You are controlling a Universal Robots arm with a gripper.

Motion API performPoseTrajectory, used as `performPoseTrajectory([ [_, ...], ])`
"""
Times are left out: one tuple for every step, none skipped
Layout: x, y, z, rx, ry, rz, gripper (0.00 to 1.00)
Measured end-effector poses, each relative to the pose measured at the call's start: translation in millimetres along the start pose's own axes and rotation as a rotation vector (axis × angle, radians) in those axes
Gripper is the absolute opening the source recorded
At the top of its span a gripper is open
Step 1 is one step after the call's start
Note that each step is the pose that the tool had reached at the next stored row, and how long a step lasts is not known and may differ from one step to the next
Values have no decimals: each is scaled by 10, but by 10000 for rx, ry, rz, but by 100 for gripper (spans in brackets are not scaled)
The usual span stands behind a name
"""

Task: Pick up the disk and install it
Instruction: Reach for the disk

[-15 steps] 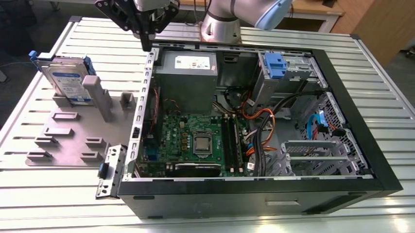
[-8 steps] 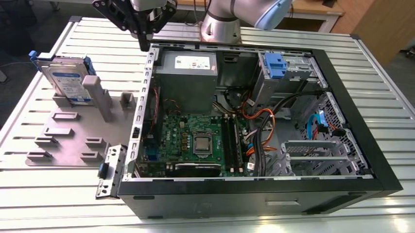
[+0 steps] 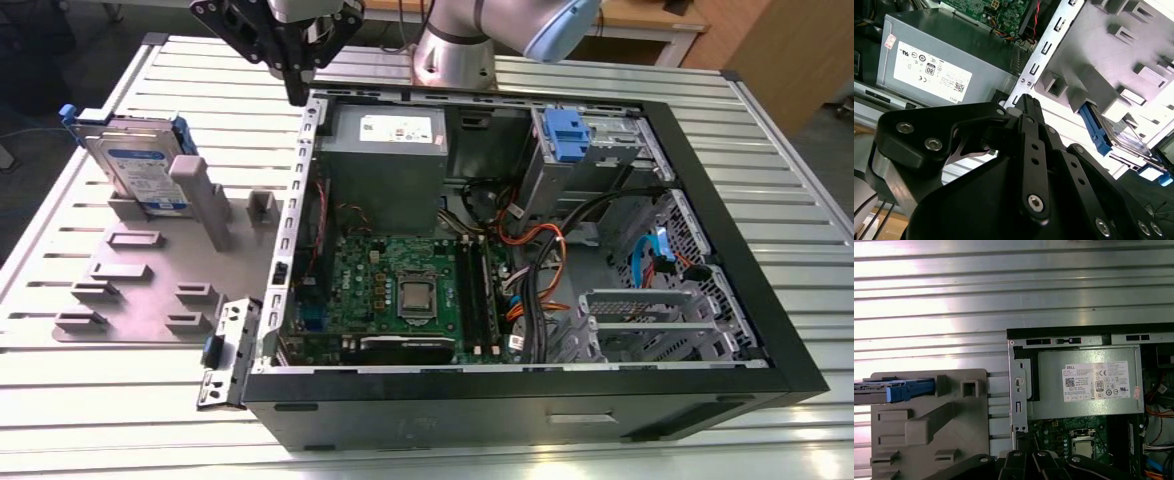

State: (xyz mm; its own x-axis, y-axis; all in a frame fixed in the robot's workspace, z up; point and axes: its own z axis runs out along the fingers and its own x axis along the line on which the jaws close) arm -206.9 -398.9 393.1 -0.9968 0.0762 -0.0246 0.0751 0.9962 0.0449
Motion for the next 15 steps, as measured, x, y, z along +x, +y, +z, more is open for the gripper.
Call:
performPoseTrajectory([
  [0,0,0,1,1,0,11],
  [0,0,0,0,0,0,11],
  [0,0,0,1,1,0,11],
  [0,0,0,1,1,0,11],
  [0,0,0,0,0,0,11],
  [0,0,0,1,0,0,11],
  [1,0,0,0,1,0,11],
  [1,0,0,0,0,0,11],
  [5,0,0,0,0,2,11],
  [16,-2,-1,1,1,3,11],
  [27,-2,-1,1,1,1,11],
  [42,-3,0,1,1,1,11],
  [59,-5,0,1,1,1,11],
  [79,-6,0,1,1,0,11],
  [102,-8,0,0,1,-1,11],
])
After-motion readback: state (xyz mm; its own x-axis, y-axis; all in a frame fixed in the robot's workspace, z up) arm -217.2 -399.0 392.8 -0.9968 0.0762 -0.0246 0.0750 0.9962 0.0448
